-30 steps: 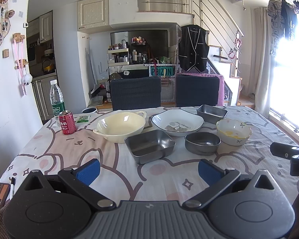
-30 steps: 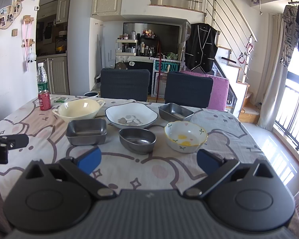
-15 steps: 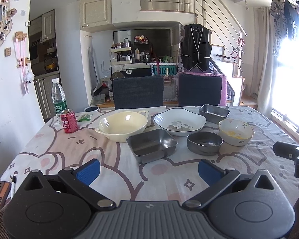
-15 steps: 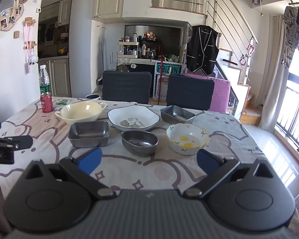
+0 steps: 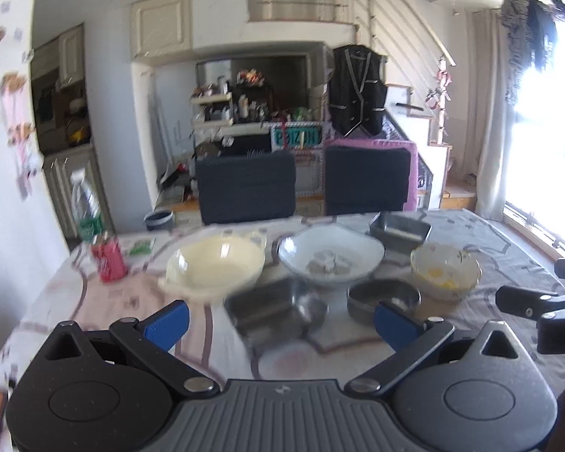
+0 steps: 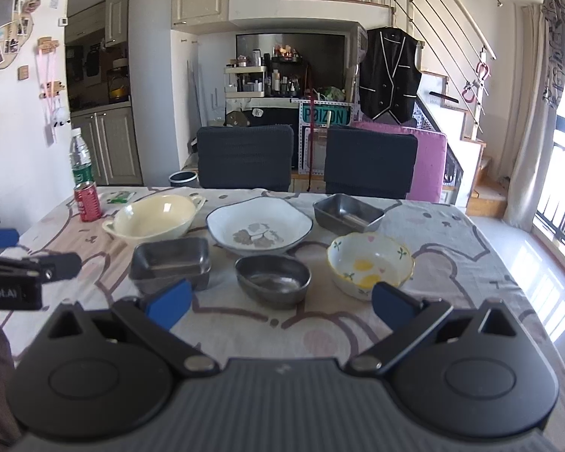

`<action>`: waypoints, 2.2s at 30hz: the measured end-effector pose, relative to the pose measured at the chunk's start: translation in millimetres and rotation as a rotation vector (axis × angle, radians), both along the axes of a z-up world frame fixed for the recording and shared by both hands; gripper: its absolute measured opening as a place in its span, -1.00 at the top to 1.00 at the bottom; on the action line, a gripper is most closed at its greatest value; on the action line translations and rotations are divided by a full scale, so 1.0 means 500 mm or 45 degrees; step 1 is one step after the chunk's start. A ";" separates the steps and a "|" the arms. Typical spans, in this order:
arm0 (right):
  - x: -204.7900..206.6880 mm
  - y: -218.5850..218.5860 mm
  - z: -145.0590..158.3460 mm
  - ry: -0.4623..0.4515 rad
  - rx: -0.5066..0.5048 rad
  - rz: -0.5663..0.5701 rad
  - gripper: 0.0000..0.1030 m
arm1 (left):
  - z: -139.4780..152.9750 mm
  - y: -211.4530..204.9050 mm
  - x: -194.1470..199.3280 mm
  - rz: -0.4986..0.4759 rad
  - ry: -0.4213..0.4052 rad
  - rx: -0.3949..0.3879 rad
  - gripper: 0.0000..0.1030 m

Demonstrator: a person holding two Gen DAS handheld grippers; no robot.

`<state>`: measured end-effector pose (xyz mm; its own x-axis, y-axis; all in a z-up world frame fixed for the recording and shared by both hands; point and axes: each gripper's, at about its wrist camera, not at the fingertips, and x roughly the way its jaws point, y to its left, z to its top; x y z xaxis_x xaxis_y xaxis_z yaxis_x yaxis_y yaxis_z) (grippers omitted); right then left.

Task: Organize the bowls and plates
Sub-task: 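Reach both grippers to the white square plate and grasp its rim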

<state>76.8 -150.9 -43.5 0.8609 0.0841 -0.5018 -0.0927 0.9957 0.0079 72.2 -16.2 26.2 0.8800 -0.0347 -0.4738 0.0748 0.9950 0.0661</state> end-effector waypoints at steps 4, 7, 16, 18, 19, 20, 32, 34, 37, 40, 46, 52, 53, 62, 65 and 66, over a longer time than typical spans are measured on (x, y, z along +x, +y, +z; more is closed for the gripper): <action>0.064 -0.011 0.013 -0.009 0.001 -0.040 -1.00 | 0.020 0.006 0.065 -0.045 -0.021 0.023 -1.00; 0.112 -0.023 0.017 -0.017 -0.002 -0.087 -1.00 | 0.024 0.010 0.121 -0.060 -0.022 0.031 -1.00; 0.243 -0.040 0.020 -0.009 0.082 -0.146 -1.00 | 0.021 -0.002 0.280 -0.185 -0.009 0.066 -1.00; 0.278 -0.041 0.017 0.019 0.116 -0.140 -1.00 | 0.021 -0.007 0.313 -0.221 -0.027 0.087 -1.00; 0.295 -0.042 0.014 0.036 0.132 -0.140 -1.00 | 0.023 -0.010 0.330 -0.241 -0.040 0.102 -1.00; 0.306 -0.043 0.010 0.051 0.148 -0.150 -1.00 | 0.022 -0.012 0.345 -0.261 -0.049 0.118 -1.00; 0.486 -0.084 -0.060 0.216 0.450 -0.266 -1.00 | -0.037 -0.039 0.556 -0.433 -0.014 0.228 -1.00; 0.506 -0.083 -0.084 0.266 0.511 -0.278 -1.00 | -0.054 -0.048 0.590 -0.437 -0.012 0.252 -1.00; 0.545 -0.096 -0.117 0.373 0.643 -0.308 -1.00 | -0.086 -0.054 0.634 -0.430 0.014 0.259 -0.96; 0.580 -0.102 -0.151 0.432 0.753 -0.346 -0.82 | -0.113 -0.046 0.679 -0.421 0.088 0.184 -0.71; 0.613 -0.087 -0.215 0.583 0.818 -0.359 -0.18 | -0.166 -0.037 0.728 -0.441 0.235 0.101 -0.21; 0.639 -0.075 -0.259 0.671 0.796 -0.355 0.13 | -0.208 -0.036 0.750 -0.444 0.302 0.103 -0.07; 0.640 -0.076 -0.265 0.696 0.803 -0.360 0.15 | -0.213 -0.036 0.755 -0.439 0.306 0.101 -0.06; 0.648 -0.060 -0.277 0.693 0.704 -0.305 0.70 | -0.238 -0.018 0.779 -0.374 0.349 0.070 0.20; 0.653 -0.067 -0.271 0.674 0.646 -0.325 0.75 | -0.242 -0.008 0.781 -0.367 0.371 0.036 0.31; 0.654 -0.071 -0.268 0.658 0.619 -0.340 0.77 | -0.243 -0.007 0.782 -0.366 0.378 0.026 0.33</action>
<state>404.1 -186.2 -177.2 0.5481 0.2205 -0.8068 0.2862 0.8569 0.4287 463.3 -19.5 -95.4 0.6606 -0.2472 -0.7089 0.3686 0.9294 0.0194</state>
